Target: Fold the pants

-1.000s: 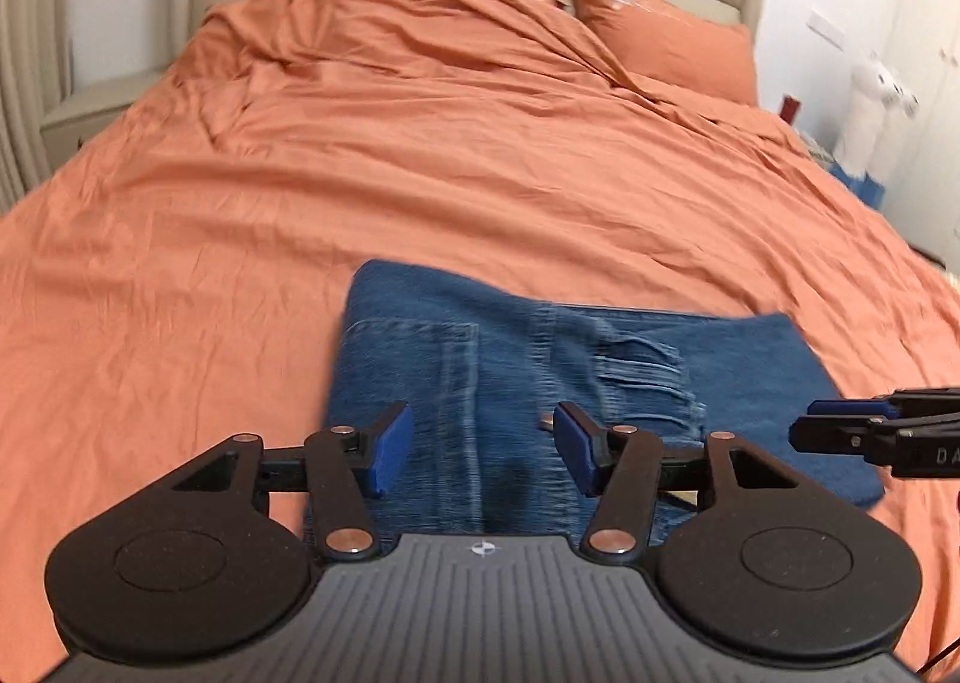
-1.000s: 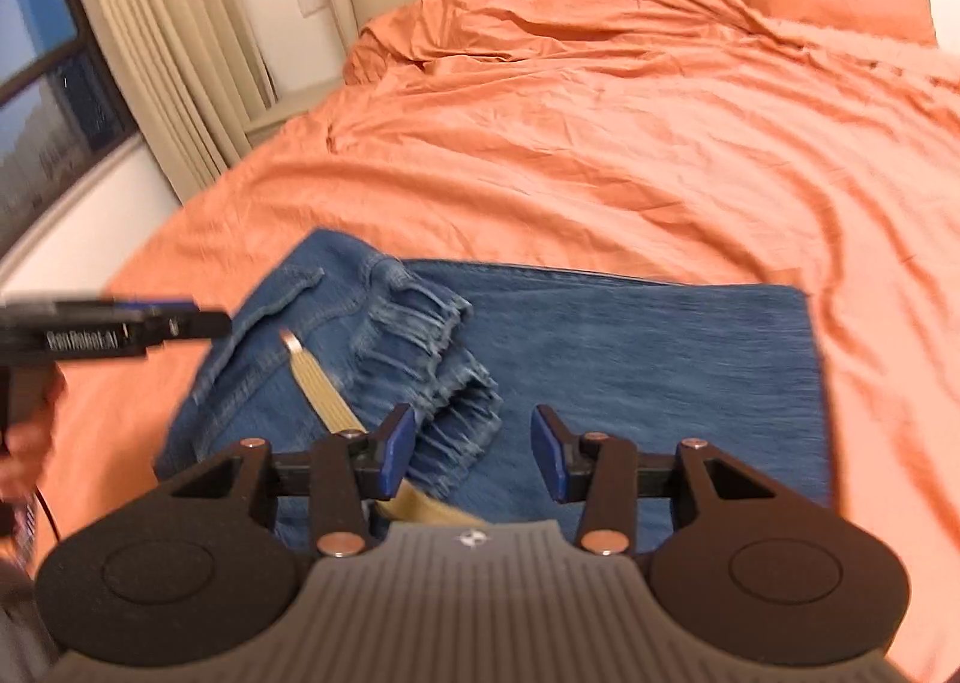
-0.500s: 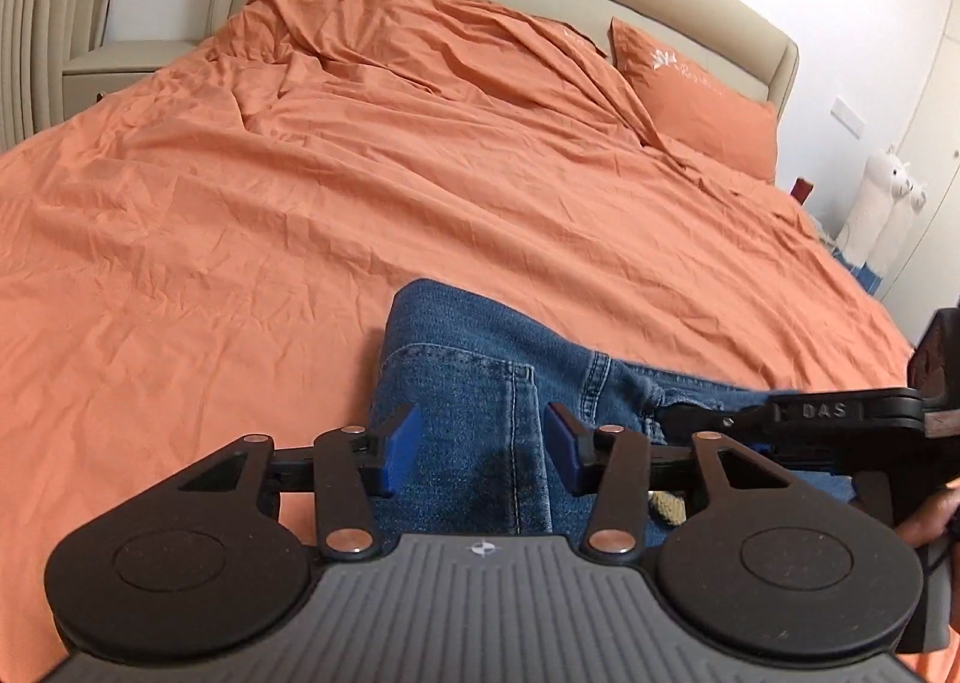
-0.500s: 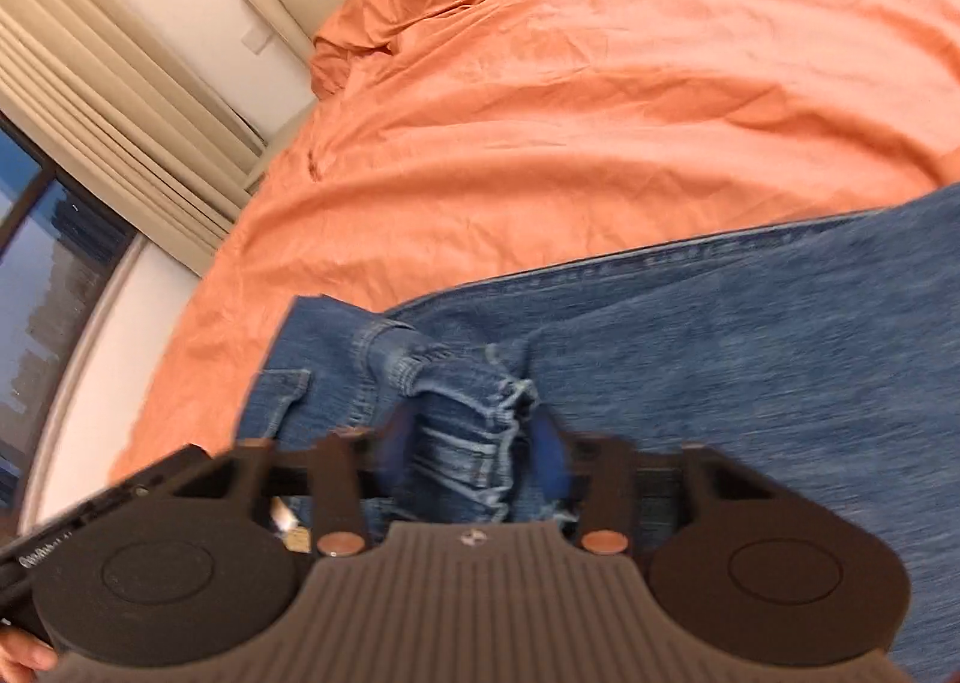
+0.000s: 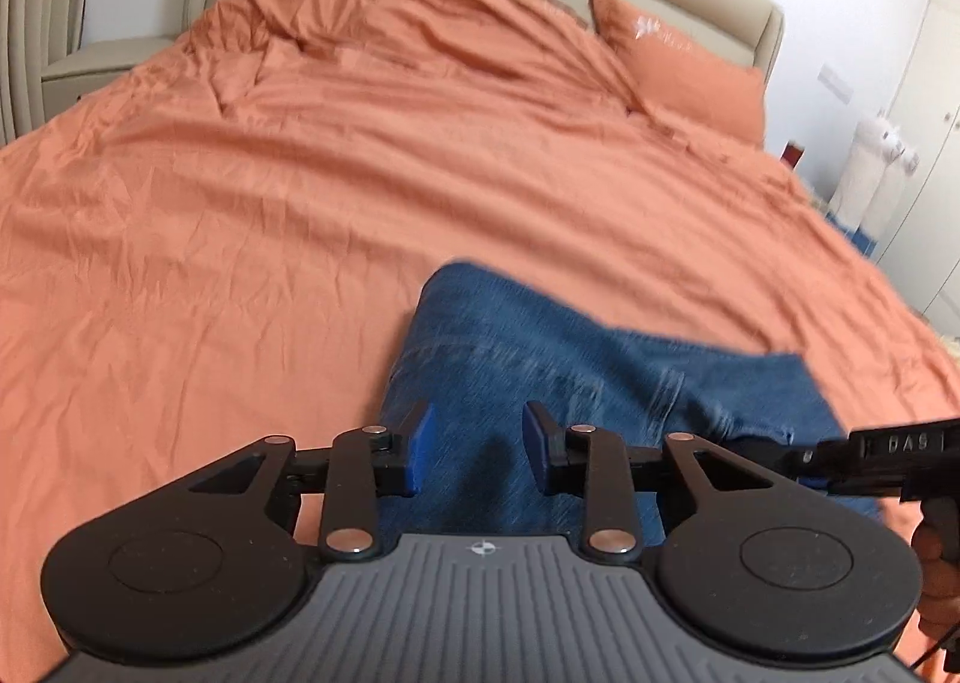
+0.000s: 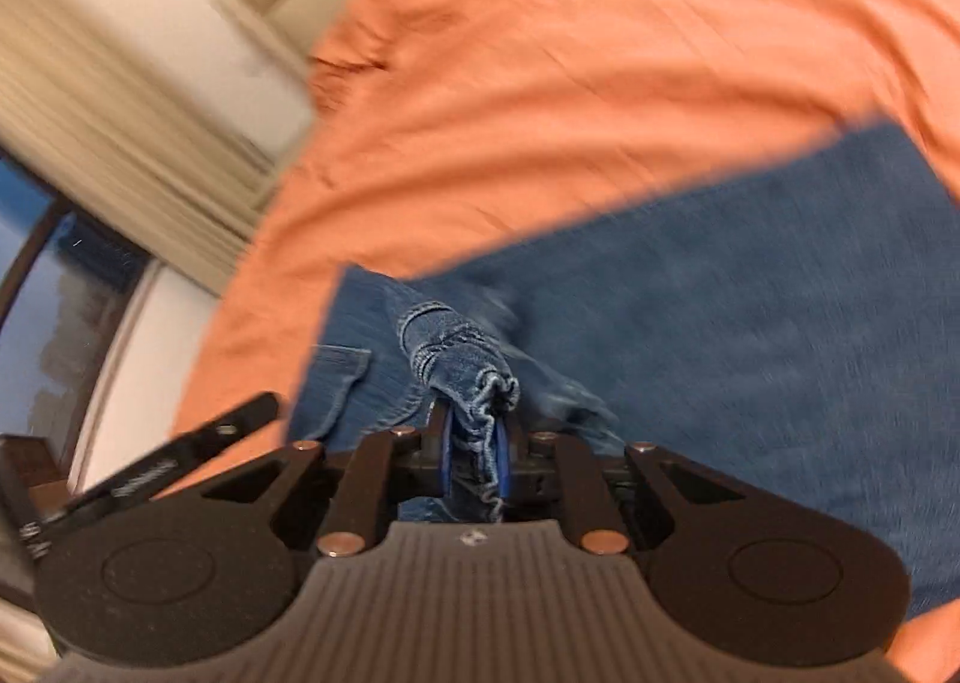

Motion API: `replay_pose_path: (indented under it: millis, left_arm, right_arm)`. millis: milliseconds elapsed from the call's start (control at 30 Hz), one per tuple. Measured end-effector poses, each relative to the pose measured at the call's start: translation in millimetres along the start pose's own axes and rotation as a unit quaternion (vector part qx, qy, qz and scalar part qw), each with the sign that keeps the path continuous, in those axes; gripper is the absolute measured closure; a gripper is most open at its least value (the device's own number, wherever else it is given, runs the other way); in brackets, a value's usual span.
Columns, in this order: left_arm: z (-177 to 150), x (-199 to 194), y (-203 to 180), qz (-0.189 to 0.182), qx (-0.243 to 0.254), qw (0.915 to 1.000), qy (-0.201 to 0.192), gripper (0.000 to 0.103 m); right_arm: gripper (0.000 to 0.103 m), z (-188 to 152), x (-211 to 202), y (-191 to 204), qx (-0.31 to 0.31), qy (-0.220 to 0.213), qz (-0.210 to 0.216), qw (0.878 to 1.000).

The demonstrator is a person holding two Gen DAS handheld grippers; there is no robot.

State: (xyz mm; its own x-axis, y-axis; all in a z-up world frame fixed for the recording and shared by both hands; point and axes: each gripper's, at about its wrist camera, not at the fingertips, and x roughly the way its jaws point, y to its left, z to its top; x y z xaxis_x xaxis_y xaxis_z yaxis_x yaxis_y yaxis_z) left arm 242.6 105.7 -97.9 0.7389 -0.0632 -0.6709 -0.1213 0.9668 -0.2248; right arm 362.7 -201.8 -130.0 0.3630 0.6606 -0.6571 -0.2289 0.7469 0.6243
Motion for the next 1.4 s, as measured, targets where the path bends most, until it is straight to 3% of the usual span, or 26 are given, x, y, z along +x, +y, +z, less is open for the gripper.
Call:
replay_pose_path:
  millis: [100, 233, 300, 400, 467, 500, 567, 667, 867, 1000, 1133, 1233, 1400]
  left_arm:
    - [-3, 7, 3, 0.010, 0.000, 0.9999, 0.006, 0.067]
    - [-1, 8, 5, 0.008, -0.004, 1.0000, 0.005, 0.067]
    - [-1, 8, 6, 0.005, -0.005, 1.0000, 0.002, 0.067]
    - [-1, 7, 10, 0.001, -0.013, 0.9999, -0.003, 0.067]
    - [1, 4, 14, -0.007, -0.024, 0.9996, -0.011, 0.067]
    - [2, 3, 15, -0.009, -0.031, 0.9994, -0.016, 0.067]
    - [4, -5, 18, -0.011, -0.044, 0.9984, -0.034, 0.067]
    - [11, -19, 29, -0.020, -0.079, 0.9945, -0.067, 0.067]
    - [17, -41, 58, -0.036, -0.148, 0.9827, -0.105, 0.068]
    - [17, -41, 61, -0.047, -0.150, 0.9821, -0.103, 0.069]
    - [15, -35, 47, -0.056, -0.115, 0.9876, -0.091, 0.068]
    - [11, -31, 33, -0.069, -0.087, 0.9909, -0.076, 0.069]
    - [4, -22, 1, -0.053, -0.007, 0.9963, -0.068, 0.068]
  right_arm:
    - [0.089, 0, 8, -12, 0.023, 0.002, 0.002, 1.000]
    - [0.061, 6, 15, -26, 0.057, 0.017, 0.017, 0.998]
    - [0.061, 8, 21, -37, 0.084, 0.023, 0.038, 0.995]
    - [0.075, 7, 30, -41, 0.105, 0.028, 0.068, 0.992]
    - [0.077, 7, 35, -41, 0.119, 0.031, 0.070, 0.990]
    - [0.082, 7, 34, -39, 0.122, 0.030, 0.068, 0.990]
    - [0.087, 13, 26, -22, 0.087, 0.028, 0.054, 0.994]
    - [0.089, 29, 4, 32, -0.020, 0.012, 0.027, 0.999]
    - [0.090, 70, -42, 147, -0.160, -0.028, 0.000, 0.987]
    - [0.090, 92, -74, 180, -0.198, -0.040, -0.045, 0.978]
    - [0.090, 110, -99, 159, -0.185, -0.050, -0.099, 0.976]
    - [0.090, 118, -114, 113, -0.146, -0.054, -0.137, 0.978]
    - [0.090, 113, -107, 19, -0.077, -0.040, -0.191, 0.978]
